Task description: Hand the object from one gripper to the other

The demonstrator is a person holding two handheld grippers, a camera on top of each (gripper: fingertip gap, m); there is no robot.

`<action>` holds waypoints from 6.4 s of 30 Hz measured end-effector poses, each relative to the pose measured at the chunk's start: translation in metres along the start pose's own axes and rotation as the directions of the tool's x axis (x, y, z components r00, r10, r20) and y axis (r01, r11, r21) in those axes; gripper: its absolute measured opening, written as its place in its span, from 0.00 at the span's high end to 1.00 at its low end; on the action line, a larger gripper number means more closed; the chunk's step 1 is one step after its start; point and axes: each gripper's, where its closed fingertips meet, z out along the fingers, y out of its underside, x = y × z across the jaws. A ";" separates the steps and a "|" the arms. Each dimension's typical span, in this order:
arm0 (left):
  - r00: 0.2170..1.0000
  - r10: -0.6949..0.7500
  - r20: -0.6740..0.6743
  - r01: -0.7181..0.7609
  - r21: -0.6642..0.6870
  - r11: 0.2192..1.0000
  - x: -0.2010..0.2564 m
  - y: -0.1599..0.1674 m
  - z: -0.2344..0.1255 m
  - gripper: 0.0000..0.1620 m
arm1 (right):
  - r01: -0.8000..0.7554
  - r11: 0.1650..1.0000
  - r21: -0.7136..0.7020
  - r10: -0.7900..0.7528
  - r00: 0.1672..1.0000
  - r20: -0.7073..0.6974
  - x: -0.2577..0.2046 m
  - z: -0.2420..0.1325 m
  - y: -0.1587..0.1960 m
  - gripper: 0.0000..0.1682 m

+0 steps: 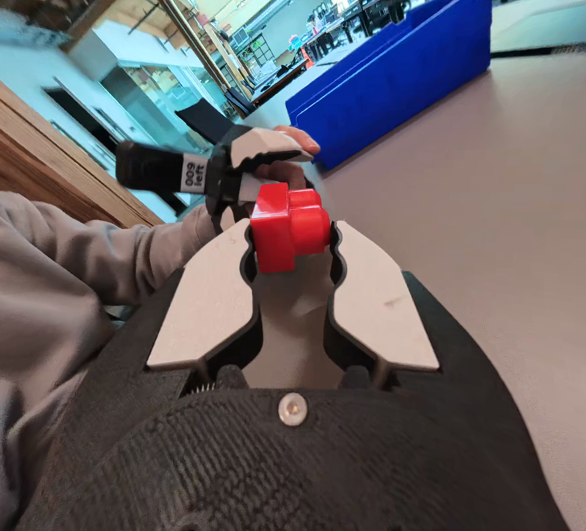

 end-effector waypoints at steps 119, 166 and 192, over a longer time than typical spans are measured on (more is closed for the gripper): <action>0.588 -0.792 -0.165 0.809 0.111 0.577 -0.026 -0.008 0.002 0.62 | 0.549 0.833 -0.065 -0.495 0.687 -0.532 0.027 0.015 -0.020 0.72; 0.606 -0.711 -0.357 0.790 0.165 0.590 -0.024 -0.040 -0.016 0.83 | 0.548 0.830 0.102 -0.526 0.831 -0.179 -0.011 0.018 -0.013 0.51; 0.413 -0.837 -0.360 0.909 0.222 0.353 -0.025 -0.036 -0.001 0.78 | 0.282 0.876 0.391 -0.285 0.957 -0.051 -0.025 0.008 -0.039 0.77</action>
